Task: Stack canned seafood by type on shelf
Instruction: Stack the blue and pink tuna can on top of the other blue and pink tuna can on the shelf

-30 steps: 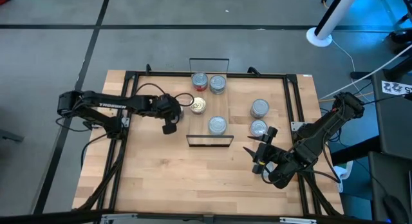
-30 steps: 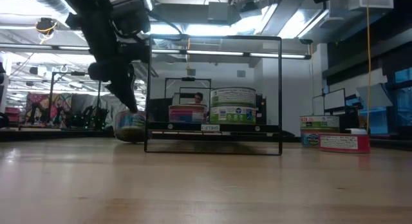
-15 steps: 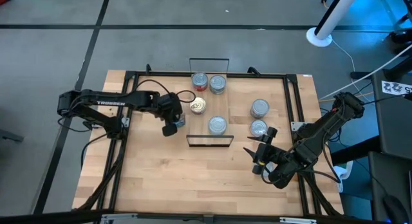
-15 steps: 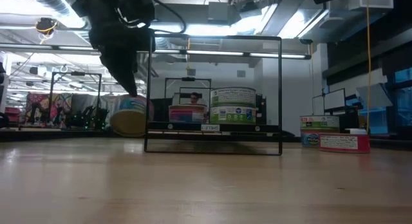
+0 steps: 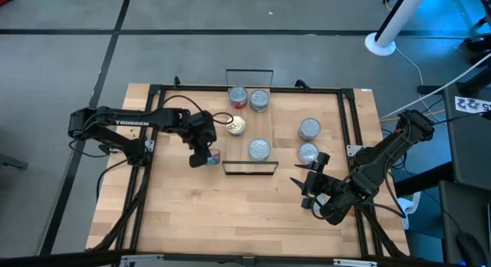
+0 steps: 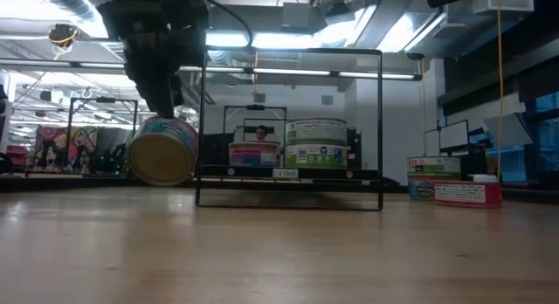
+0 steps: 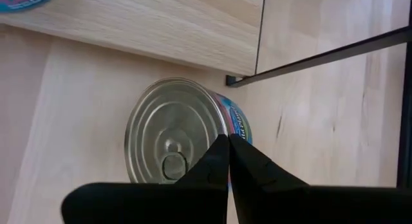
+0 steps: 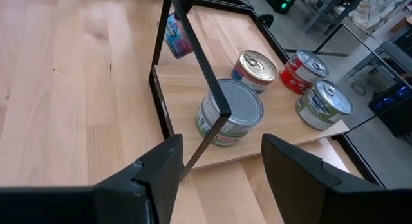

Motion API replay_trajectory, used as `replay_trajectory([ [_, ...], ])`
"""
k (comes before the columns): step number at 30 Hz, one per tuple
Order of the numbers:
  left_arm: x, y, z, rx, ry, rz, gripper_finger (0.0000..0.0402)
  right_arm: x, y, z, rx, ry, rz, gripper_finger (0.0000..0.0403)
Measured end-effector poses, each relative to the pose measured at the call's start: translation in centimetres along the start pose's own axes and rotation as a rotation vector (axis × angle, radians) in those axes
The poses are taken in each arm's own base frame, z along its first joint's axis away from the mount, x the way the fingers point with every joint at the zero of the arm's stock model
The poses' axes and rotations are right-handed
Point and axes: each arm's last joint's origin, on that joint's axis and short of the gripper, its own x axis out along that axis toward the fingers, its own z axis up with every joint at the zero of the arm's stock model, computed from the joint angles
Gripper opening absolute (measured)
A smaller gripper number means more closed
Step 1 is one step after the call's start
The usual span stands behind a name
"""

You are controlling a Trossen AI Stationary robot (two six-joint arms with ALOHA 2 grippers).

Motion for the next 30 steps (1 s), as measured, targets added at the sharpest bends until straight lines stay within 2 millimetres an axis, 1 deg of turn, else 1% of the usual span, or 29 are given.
replay_trajectory([
  [4,-0.5,-0.1,0.0,0.004,-0.022,0.001,0.0,0.0,0.0,0.0,0.0,0.0,0.0,0.0214],
  [8,-1.7,-0.3,-0.2,0.017,-0.076,0.043,0.0,0.0,0.0,0.0,0.0,0.0,0.0,0.0214],
  [15,-4.3,-0.3,-0.6,0.028,-0.2,0.144,0.0,0.0,0.0,0.0,0.0,-0.001,-0.001,0.0214],
  [19,-5.3,-0.3,-0.1,0.075,-0.307,0.221,0.0,0.0,0.0,0.0,0.0,-0.002,-0.002,0.0214],
  [25,-5.6,-0.1,1.6,0.236,-0.446,0.351,0.0,0.0,0.0,0.0,0.0,-0.002,-0.003,0.0214],
  [30,-4.5,0.3,3.0,0.358,-0.474,0.442,0.0,0.0,0.0,0.0,0.003,-0.004,-0.002,0.0214],
])
